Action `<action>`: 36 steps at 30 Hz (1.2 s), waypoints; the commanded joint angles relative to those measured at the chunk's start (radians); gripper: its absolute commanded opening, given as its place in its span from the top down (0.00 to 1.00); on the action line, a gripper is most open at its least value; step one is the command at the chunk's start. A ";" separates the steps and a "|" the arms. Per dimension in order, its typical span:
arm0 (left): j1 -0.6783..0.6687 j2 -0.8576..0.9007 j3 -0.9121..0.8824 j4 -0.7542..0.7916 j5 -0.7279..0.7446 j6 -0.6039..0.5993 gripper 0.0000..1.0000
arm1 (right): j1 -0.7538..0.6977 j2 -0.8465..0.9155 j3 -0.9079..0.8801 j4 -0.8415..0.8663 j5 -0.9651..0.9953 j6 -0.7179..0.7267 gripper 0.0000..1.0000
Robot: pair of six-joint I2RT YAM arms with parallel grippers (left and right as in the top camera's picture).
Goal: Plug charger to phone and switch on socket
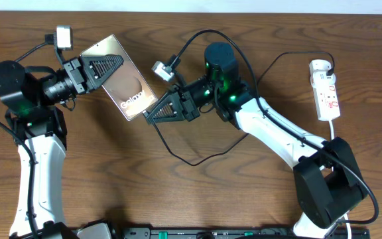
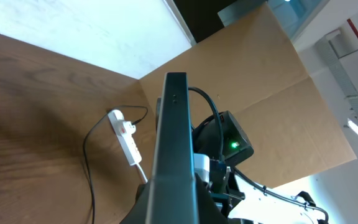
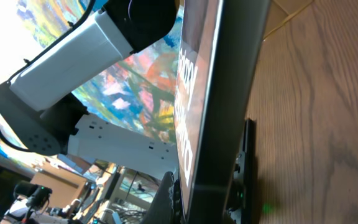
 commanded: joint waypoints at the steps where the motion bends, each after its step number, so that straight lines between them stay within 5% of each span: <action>1: -0.009 -0.003 0.012 0.004 0.103 0.023 0.93 | -0.030 -0.003 0.015 0.015 0.081 0.003 0.99; 27: -0.008 -0.003 0.012 0.004 0.069 0.023 0.93 | -0.030 -0.003 0.015 0.015 0.087 0.003 0.96; 30: -0.008 -0.003 0.012 0.005 0.053 0.026 0.93 | -0.030 -0.003 0.015 0.015 0.086 0.003 0.76; 34: -0.008 -0.003 0.012 0.004 0.046 0.026 0.93 | -0.030 -0.003 0.015 0.015 0.066 0.002 0.08; 36: -0.008 -0.003 0.012 0.004 0.047 0.030 0.93 | -0.030 -0.003 0.015 0.015 0.060 -0.001 0.01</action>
